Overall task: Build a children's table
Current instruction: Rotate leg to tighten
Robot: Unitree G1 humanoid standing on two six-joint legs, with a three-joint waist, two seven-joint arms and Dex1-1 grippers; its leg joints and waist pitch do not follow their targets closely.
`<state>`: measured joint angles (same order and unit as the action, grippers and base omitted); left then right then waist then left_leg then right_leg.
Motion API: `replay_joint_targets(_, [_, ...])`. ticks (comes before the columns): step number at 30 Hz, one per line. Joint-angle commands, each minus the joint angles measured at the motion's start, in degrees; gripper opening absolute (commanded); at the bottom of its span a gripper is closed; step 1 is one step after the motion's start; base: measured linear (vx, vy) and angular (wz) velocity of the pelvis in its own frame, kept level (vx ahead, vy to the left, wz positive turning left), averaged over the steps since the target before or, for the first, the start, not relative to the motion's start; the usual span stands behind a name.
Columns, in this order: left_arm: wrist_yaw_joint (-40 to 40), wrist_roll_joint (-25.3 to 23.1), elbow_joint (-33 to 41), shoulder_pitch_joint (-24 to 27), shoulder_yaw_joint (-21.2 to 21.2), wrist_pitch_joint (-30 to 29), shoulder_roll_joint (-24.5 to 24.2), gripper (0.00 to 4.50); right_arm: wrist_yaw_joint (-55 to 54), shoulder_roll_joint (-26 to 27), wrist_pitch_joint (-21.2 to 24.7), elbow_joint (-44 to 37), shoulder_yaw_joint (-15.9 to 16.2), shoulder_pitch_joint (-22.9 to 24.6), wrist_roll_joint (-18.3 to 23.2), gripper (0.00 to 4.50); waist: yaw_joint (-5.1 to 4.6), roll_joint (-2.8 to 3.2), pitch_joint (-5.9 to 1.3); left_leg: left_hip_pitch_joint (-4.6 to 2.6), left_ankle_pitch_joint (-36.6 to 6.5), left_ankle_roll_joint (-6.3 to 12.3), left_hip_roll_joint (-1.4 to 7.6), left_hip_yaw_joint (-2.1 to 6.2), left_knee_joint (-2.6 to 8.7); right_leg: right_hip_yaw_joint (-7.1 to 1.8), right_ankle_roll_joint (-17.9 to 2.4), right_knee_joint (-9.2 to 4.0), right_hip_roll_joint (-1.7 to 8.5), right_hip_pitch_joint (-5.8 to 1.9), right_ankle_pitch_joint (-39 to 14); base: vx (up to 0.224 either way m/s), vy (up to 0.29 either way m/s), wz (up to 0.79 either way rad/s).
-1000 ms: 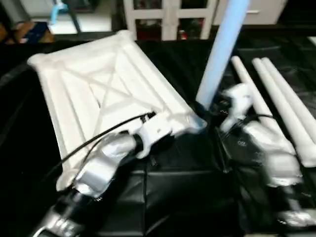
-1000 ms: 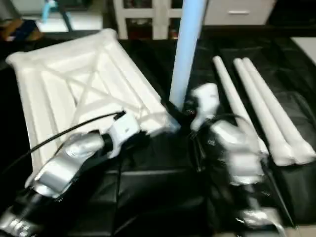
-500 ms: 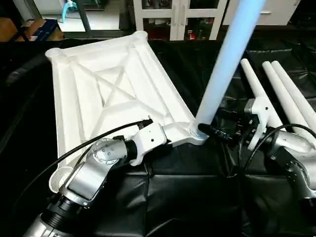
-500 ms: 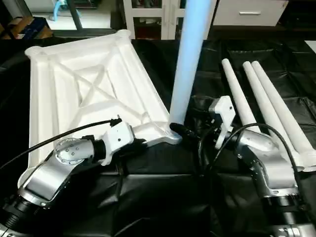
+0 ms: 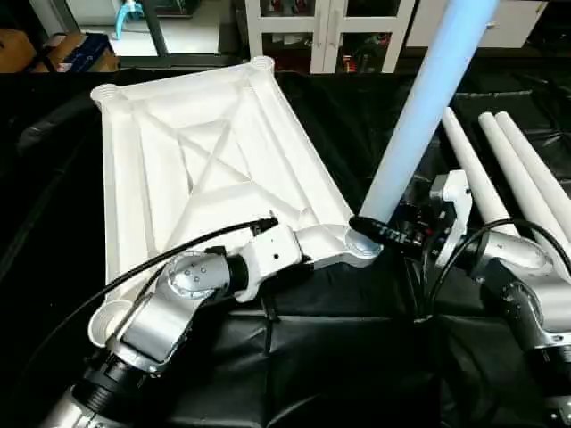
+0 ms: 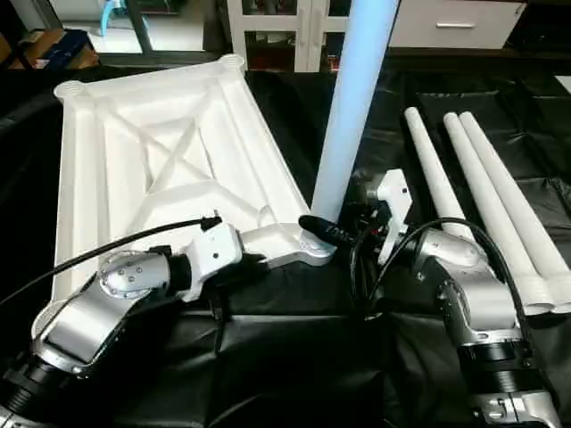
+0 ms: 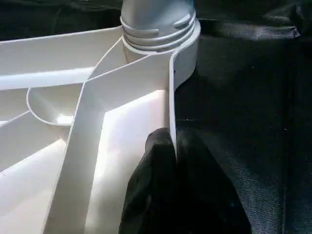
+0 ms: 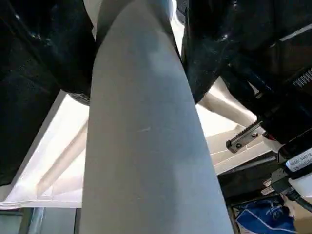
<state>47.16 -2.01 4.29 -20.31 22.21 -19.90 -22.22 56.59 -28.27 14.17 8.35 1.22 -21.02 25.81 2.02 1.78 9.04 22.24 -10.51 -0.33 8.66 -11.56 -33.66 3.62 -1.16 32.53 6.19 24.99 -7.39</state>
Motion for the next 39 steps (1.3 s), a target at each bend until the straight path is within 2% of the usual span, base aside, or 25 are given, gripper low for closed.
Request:
replay_joint_targets(1, [0.32, -1.32, 0.23, 1.27, 2.32, -2.81, -0.37, 0.0, -2.36, -0.13, 0.23, 1.73, 0.8, 0.15, -2.86, 1.99, 0.13, -0.62, -5.17, -1.15, -7.5, 7.36, 4.25, 1.78, 3.81, -2.49, -15.76, -2.38, 2.55, -3.38, -11.27, 0.0, 0.0, 0.0])
replay_joint_targets(5, [-2.75, -3.17, -0.62, -0.28, 4.26, -7.51, 2.83, 0.0, -12.22, 3.54, 0.17, 4.83, 2.03, -0.55, -8.16, 1.96, -0.08, -0.68, -4.79, -1.14, -11.38, 5.37, 4.19, 1.86, 4.14, -2.54, -14.46, -3.08, 2.67, -3.21, -17.07, 0.0, 0.0, 0.0])
replay_joint_targets(7, [-5.71, -4.23, -1.78, -1.47, 4.76, -10.52, 5.73, 0.0, -18.57, 6.64, 0.9, 6.7, 1.93, -1.3, -10.0, 1.94, -0.48, -0.71, -4.62, -1.18, -15.99, 2.4, 3.99, 2.16, 4.36, -2.48, -11.66, -3.84, 2.8, -3.13, -25.15, 0.0, 0.0, 0.0])
replay_joint_targets(11, [-12.05, -5.38, -4.96, -4.26, 4.13, -15.77, 12.05, 0.0, -31.26, 12.69, 1.49, 10.89, 0.64, -3.61, -12.81, 1.9, -1.25, -0.95, -4.32, -1.33, -20.55, -0.27, 3.67, 2.53, 4.57, -2.17, -8.71, -4.58, 2.65, -2.51, -31.47, -0.044, 0.003, -0.04])
replay_joint_targets(15, [-20.42, -5.63, -9.53, -8.57, 1.15, -21.02, 21.15, 0.0, -54.64, 22.32, -1.51, 19.99, -7.65, -8.74, -12.67, 1.89, -2.74, -0.46, -3.94, -1.66, -26.46, -1.86, 3.23, 3.36, 4.53, -0.73, -4.26, -6.01, 2.63, -2.03, -39.0, -0.063, 0.017, -0.08])
replay_joint_targets(16, [-22.71, -5.45, -10.95, -10.27, -0.06, -22.48, 24.41, 0.0, -62.05, 25.14, -4.96, 24.04, -9.87, -10.84, -13.18, 1.89, -3.56, -0.28, -3.86, -1.55, -30.51, -2.31, 3.39, 3.95, 4.9, 0.51, -2.05, -6.51, 2.24, -2.4, -38.63, -0.064, 0.029, -0.15])
replay_joint_targets(18, [-23.9, -5.63, -12.0, -11.54, -0.64, -22.06, 26.07, 0.0, -65.19, 27.07, -7.36, 27.75, -10.3, -12.83, -13.48, 1.89, -4.18, 0.92, -3.31, -2.33, -38.64, -3.03, 4.12, 4.73, 6.05, 2.12, -1.28, -6.66, 1.29, -2.8, -34.57, -0.027, 0.021, -0.06])
replay_joint_targets(19, [-24.07, -5.7, -12.19, -11.82, -0.7, -21.89, 26.33, 0.0, -65.77, 27.53, -7.87, 28.7, -10.23, -13.39, -13.64, 1.89, -4.49, 1.17, -2.87, -1.1, -44.29, -3.75, 5.19, 5.56, 8.0, 2.39, -1.72, -4.11, 0.77, -4.47, -27.69, 0.0, 0.0, 0.0])
replay_joint_targets(20, [-23.85, -5.66, -12.18, -12.14, -1.02, -21.89, 26.0, 0.0, -62.42, 28.06, -8.54, 30.49, -8.2, -14.86, -14.59, 1.89, -4.11, 1.48, -2.67, -0.79, -47.44, -4.16, 5.85, 5.39, 9.4, 2.17, -2.39, -2.08, 0.3, -4.9, -23.88, -0.052, 0.032, -0.05])
replay_joint_targets(21, [-23.77, -5.64, -12.13, -12.17, -1.09, -21.84, 25.85, 0.0, -61.69, 28.11, -8.62, 30.67, -7.84, -15.06, -14.73, 1.89, -3.42, 1.27, -2.56, -1.03, -50.37, -4.36, 6.46, 4.37, 10.96, 1.3, -4.01, 1.11, 0.0, -4.43, -17.2, -0.062, -0.018, 0.08])
replay_joint_targets(22, [-23.27, -5.66, -11.87, -12.02, -1.19, -21.54, 24.92, 0.0, -58.8, 28.06, -9.37, 30.44, -7.16, -15.38, -14.6, 1.89, -3.33, 0.04, -2.34, -1.83, -49.79, -4.07, 5.0, 3.22, 10.02, 0.44, -3.76, -1.02, 0.08, -3.1, -24.27, -0.062, -0.018, 0.08])
replay_joint_targets(23, [-22.98, -5.71, -11.72, -11.89, -1.2, -21.36, 24.38, 0.0, -57.52, 27.98, -9.85, 30.04, -7.09, -15.39, -14.37, 1.89, -3.56, -0.84, -2.73, -3.75, -46.48, -3.81, 3.13, 2.75, 7.08, 0.27, -2.34, -4.8, 0.94, -1.43, -33.91, 0.003, -0.066, 0.14])
replay_joint_targets(24, [-22.25, -5.76, -11.29, -11.35, -1.29, -20.78, 23.01, 0.0, -53.63, 27.21, -9.79, 28.09, -5.94, -14.89, -14.37, 1.89, -3.49, -1.65, -2.38, -6.17, -35.22, -2.04, 0.4, 2.63, 1.33, 1.61, 1.82, -10.55, 3.71, 1.16, -52.53, 0.032, -0.066, -0.05])
replay_joint_targets(25, [-21.81, -5.85, -11.04, -10.91, -1.53, -20.36, 21.81, 0.0, -50.1, 26.42, -10.19, 26.39, -4.58, -14.48, -14.92, 1.89, -3.71, -1.33, -2.45, -2.94, -24.5, -0.55, 0.57, 3.49, 0.9, 2.7, 4.18, -10.88, 5.7, -2.89, -57.48, 0.032, -0.066, -0.05])
replay_joint_targets(26, [-21.51, -5.8, -10.84, -10.63, -1.69, -20.03, 21.14, 0.0, -48.08, 25.65, -10.46, 25.2, -3.71, -14.04, -15.24, 2.24, -3.38, -0.37, -3.01, -0.58, -21.83, -0.44, 1.48, 4.32, 2.49, 2.72, 4.32, -9.09, 5.79, -5.74, -53.6, 0.068, -0.005, -0.33])
replay_joint_targets(27, [-20.82, -5.58, -10.33, -9.97, -2.32, -19.51, 19.6, 0.0, -43.13, 23.41, -10.85, 21.87, -1.98, -12.71, -15.32, 2.45, -3.25, 1.23, -2.94, 0.48, -27.52, -1.68, 3.9, 6.02, 5.0, 4.22, 3.26, -7.11, 4.0, -6.66, -43.08, 0.098, 0.032, -0.26])
replay_joint_targets(28, [-19.93, -5.5, -9.99, -9.42, -2.76, -18.2, 18.13, 0.0, -39.16, 21.04, -11.61, 19.34, -0.77, -11.61, -14.69, 2.59, -3.23, 1.85, -3.35, -0.62, -34.46, -2.88, 5.8, 6.89, 6.54, 2.98, -0.7, -4.25, 3.02, -6.02, -26.49, 0.098, 0.032, -0.26])
replay_joint_targets(29, [-19.86, -5.49, -9.97, -9.39, -2.77, -18.08, 18.04, 0.0, -38.95, 20.91, -11.65, 19.19, -0.72, -11.54, -14.64, 2.59, -3.13, 1.53, -3.22, -1.32, -35.91, -3.33, 5.74, 6.69, 6.73, 2.56, -3.1, -4.47, 2.84, -4.96, -20.81, 0.0, 0.0, 0.0])
replay_joint_targets(30, [-18.71, -5.23, -9.41, -8.88, -2.83, -17.33, 16.92, 0.0, -36.3, 19.05, -11.66, 17.12, -0.21, -10.68, -13.89, 2.63, -3.01, 0.46, -2.82, -2.08, -35.06, -3.46, 4.41, 5.49, 6.0, 2.24, -6.4, -5.91, 3.32, -3.51, -20.29, 0.035, -0.025, 0.19])
replay_joint_targets(31, [-18.49, -5.15, -9.29, -8.78, -2.86, -17.32, 16.72, 0.0, -35.79, 18.69, -11.61, 16.73, -0.12, -10.51, -13.76, 2.76, -2.4, -0.38, -2.93, -2.33, -29.94, -2.0, 3.24, 4.43, 4.8, 1.67, -6.67, -6.79, 4.11, -3.25, -28.09, 0.035, -0.025, 0.19])
replay_joint_targets(33, [-16.66, -4.82, -8.24, -7.9, -2.77, -15.99, 14.86, 0.0, -31.2, 15.7, -10.67, 13.24, 0.34, -9.01, -12.57, 3.0, -1.75, -0.3, -2.94, -1.52, -21.43, 0.65, 3.07, 3.88, 4.25, 0.95, -6.18, -6.98, 4.71, -3.62, -33.99, 0.0, 0.0, 0.0])
replay_joint_targets(35, [-13.08, -3.63, -6.49, -6.44, -2.18, -13.0, 12.25, 0.0, -25.16, 11.97, -9.38, 9.22, 0.36, -7.09, -11.02, 3.05, -0.95, 0.2, -3.59, -0.56, -14.09, 2.37, 4.02, 4.0, 4.62, 0.55, -7.08, -5.71, 4.32, -4.36, -27.42, 0.0, 0.0, 0.0])
replay_joint_targets(36, [-9.32, -2.41, -4.31, -4.66, -1.45, -10.51, 9.38, 0.0, -19.51, 8.06, -7.37, 5.29, 0.11, -5.03, -9.18, 3.11, -0.85, 0.56, -3.67, -0.67, -13.16, 3.05, 4.46, 3.98, 4.8, 0.44, -8.96, -4.98, 3.72, -4.13, -22.12, 0.053, -0.011, 0.02])
replay_joint_targets(37, [-9.16, -2.37, -4.22, -4.59, -1.42, -10.42, 9.26, 0.0, -19.3, 7.89, -7.3, 5.14, 0.1, -4.94, -9.12, 3.21, -0.79, 0.56, -3.58, -1.0, -16.47, 3.08, 4.62, 3.57, 4.96, 0.01, -10.11, -4.77, 3.34, -3.53, -21.51, 0.053, -0.011, 0.02])
replay_joint_targets(39, [-4.38, -0.63, -1.66, -2.15, -0.29, -6.38, 5.82, 0.0, -12.92, 3.13, -5.54, 1.32, -0.05, -2.36, -7.14, 3.43, -0.77, 0.34, -4.0, -1.21, -18.18, 2.58, 4.43, 3.28, 4.81, -0.34, -11.04, -4.53, 3.21, -3.67, -21.49, 0.075, -0.005, 0.06])
